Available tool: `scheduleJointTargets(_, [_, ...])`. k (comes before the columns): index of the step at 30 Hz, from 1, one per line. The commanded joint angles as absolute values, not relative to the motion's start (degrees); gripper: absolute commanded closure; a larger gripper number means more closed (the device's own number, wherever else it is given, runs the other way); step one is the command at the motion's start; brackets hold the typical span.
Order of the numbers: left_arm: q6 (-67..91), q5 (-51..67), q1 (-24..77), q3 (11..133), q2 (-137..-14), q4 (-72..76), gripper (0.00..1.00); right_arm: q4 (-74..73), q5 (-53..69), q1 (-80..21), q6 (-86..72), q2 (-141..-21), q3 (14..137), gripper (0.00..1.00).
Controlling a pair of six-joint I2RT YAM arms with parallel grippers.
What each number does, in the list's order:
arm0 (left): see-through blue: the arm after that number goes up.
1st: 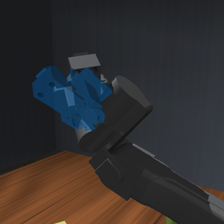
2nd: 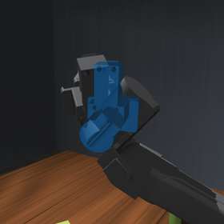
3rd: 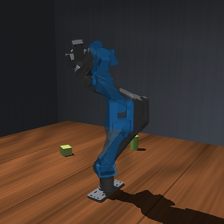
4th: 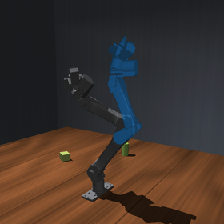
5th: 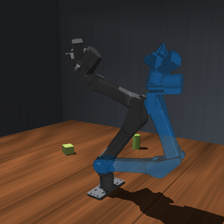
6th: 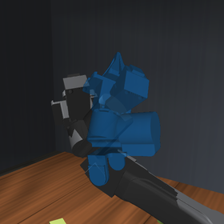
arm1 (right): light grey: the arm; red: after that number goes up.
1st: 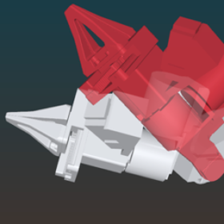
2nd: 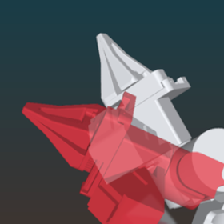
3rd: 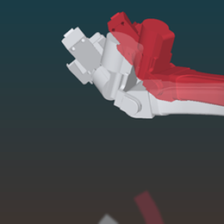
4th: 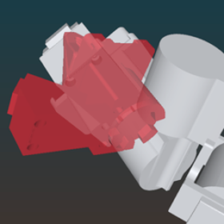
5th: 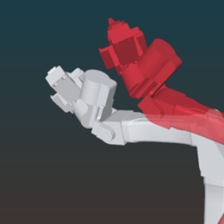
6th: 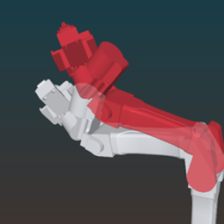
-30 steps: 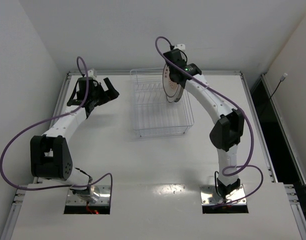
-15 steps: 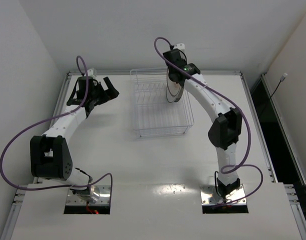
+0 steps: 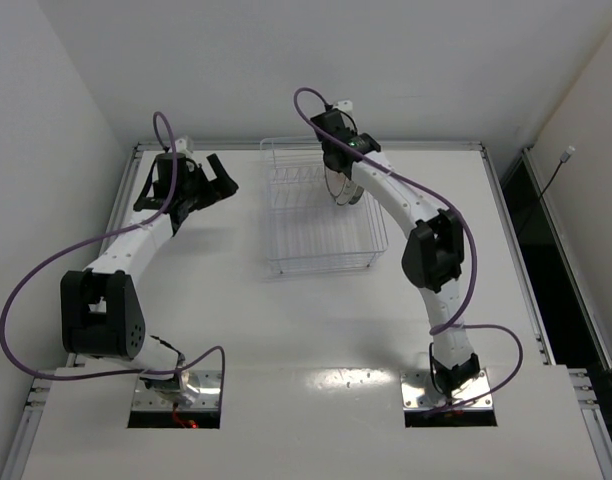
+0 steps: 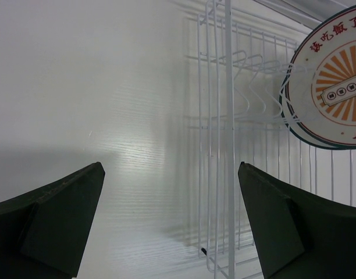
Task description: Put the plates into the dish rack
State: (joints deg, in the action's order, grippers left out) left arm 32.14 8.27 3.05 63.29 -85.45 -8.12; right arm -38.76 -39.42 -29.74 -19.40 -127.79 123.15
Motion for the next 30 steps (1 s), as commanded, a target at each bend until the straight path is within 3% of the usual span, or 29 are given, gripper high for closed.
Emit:
scheduleJointTargets(1, [31.6,8.0,3.4,65.9,-85.9,-7.7,0.0,-43.2,-36.2,-30.1,-21.5,-126.6,124.1,0.81])
scheduleJointTargets(10, [31.6,8.0,3.4,66.4,-85.9,-7.7,0.0,-47.1,-29.4,-30.1,-22.7,-114.6,116.8,0.32])
scheduleJointTargets(16, [31.0,6.9,3.4,66.4,-85.9,-8.3,0.0,-53.8,-28.7,-28.6,-23.2,-99.1,111.8,0.08])
scheduleJointTargets(20, [30.5,5.4,3.4,66.4,-85.3,-8.8,0.0,-56.3,-12.8,-23.0,-21.3,-86.6,102.9,0.08])
scheduleJointTargets(22, [30.5,4.9,3.4,66.4,-85.3,-8.8,0.0,-55.8,-5.1,-22.3,-20.6,-81.9,96.4,0.0])
scheduleJointTargets(25, [30.5,4.9,3.4,66.4,-85.3,-8.8,0.0,-52.9,4.1,-21.2,-19.4,-72.8,86.4,0.0])
scheduleJointTargets(30, [30.5,6.0,3.4,66.4,-85.3,-8.8,0.0,-50.6,10.4,-19.1,-19.4,-66.3,71.3,0.0])
